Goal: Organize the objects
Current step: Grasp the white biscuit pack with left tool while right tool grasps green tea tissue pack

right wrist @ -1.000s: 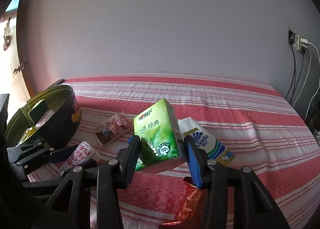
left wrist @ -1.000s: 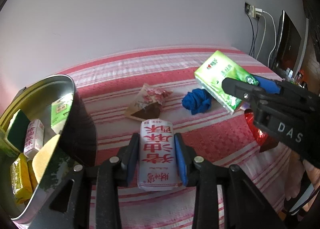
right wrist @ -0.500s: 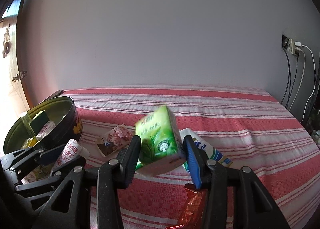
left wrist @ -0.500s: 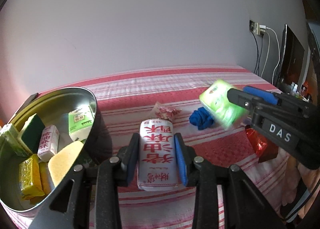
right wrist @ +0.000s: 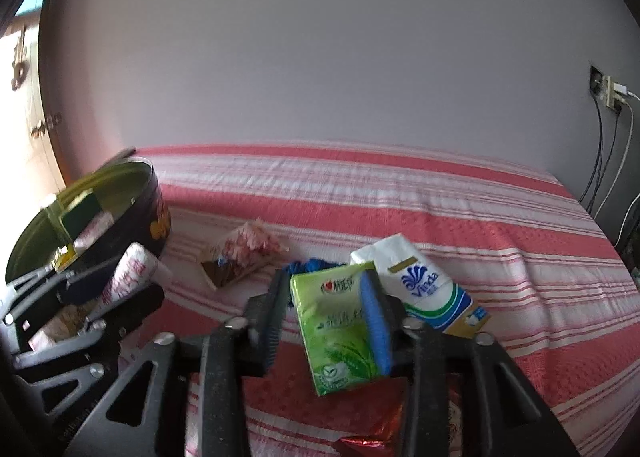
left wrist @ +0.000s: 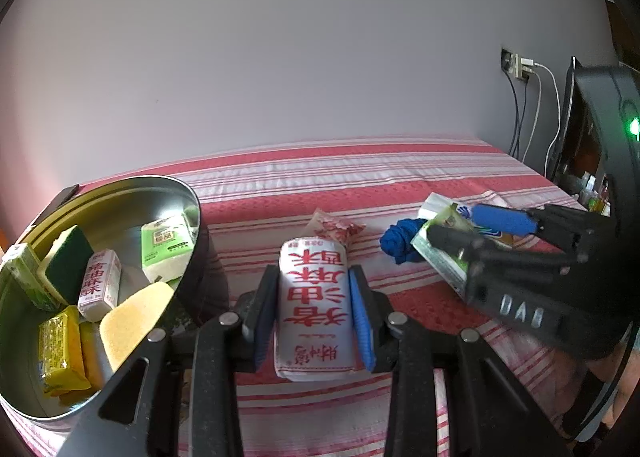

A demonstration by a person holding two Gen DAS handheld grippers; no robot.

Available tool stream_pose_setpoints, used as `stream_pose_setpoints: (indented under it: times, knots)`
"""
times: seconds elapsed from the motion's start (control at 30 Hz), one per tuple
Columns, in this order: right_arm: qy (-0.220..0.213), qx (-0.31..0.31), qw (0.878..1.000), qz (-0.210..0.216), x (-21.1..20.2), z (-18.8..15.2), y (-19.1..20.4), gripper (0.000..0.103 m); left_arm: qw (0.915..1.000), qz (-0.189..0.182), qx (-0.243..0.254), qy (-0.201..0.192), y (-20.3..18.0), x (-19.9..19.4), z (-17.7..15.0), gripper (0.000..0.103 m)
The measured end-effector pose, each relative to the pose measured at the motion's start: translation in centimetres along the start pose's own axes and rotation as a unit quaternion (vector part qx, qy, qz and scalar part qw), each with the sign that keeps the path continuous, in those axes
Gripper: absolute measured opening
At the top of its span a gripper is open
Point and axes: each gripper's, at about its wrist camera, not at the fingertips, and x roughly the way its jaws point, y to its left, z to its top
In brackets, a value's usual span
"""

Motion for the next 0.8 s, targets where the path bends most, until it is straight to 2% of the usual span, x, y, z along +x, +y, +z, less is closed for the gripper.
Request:
stream_pose_setpoints:
  times: [0.07,0.17,0.3,0.47,0.67,0.8]
  knots:
    - [0.009,-0.021,1.000,-0.006,0.2,-0.1,0.6,0.061,1.0000,-0.002,0.000,0.000,0.0,0.0,0.0,0.034]
    - [0.025,-0.033,0.999,-0.023,0.8,-0.2,1.0,0.061,1.0000,-0.006,-0.001,0.000,0.0,-0.1,0.0,0.034]
    - [0.047,-0.009,0.998,-0.037,1.5,-0.1,-0.4,0.061,1.0000,-0.008,0.000,0.002,0.0,-0.1,-0.1,0.034]
    - [0.074,0.013,0.997,-0.019,2.5,-0.2,-1.7,0.062,1.0000,-0.008,0.000,0.003,-0.1,-0.1,0.0,0.034]
    - [0.071,0.005,0.997,-0.008,2.3,-0.2,-1.5,0.059,1.0000,-0.008,-0.001,0.000,-0.2,-0.1,-0.1,0.034]
    - [0.048,0.001,0.999,-0.011,1.1,-0.2,-1.1,0.058,1.0000,-0.005,-0.001,-0.003,-0.3,-0.2,-0.1,0.034]
